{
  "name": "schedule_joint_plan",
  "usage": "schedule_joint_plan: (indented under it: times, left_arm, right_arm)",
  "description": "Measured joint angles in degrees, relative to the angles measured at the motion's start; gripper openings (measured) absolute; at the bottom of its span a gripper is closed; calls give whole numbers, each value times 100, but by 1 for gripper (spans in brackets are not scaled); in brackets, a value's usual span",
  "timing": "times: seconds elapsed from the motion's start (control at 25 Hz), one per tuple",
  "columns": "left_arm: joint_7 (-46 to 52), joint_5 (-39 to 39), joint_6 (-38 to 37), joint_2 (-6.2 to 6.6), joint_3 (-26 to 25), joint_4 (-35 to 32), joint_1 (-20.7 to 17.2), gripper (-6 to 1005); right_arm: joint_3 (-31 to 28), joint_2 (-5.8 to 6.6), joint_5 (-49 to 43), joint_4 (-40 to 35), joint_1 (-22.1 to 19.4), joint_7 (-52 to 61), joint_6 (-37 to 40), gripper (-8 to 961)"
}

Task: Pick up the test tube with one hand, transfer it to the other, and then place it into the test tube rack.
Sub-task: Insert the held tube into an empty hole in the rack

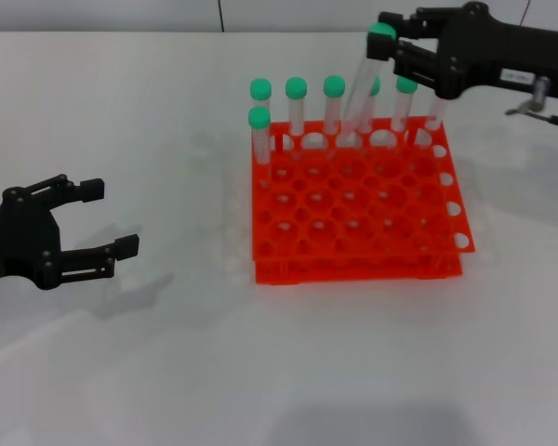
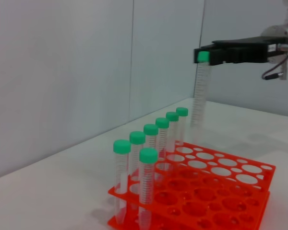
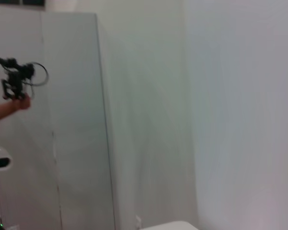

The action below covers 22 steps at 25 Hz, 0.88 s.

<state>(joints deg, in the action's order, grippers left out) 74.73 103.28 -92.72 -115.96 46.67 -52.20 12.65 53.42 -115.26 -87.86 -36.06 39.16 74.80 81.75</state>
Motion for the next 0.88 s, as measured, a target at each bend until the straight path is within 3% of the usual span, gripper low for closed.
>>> schedule_joint_plan:
  times: [0.28, 0.6, 0.88]
  left_arm:
    - [-3, 8, 94, -14, 0, 25, 22, 894]
    - [28, 9, 164, -14, 0, 36, 74, 893]
    - [30, 23, 188, -14, 0, 43, 86, 893]
  right_arm:
    - [487, -86, 406, 36, 176, 67, -483, 256]
    - [1883, -87, 1420, 47, 112, -104, -1593, 256]
    - [2172, -91, 1728, 55, 110, -168, -1728, 257]
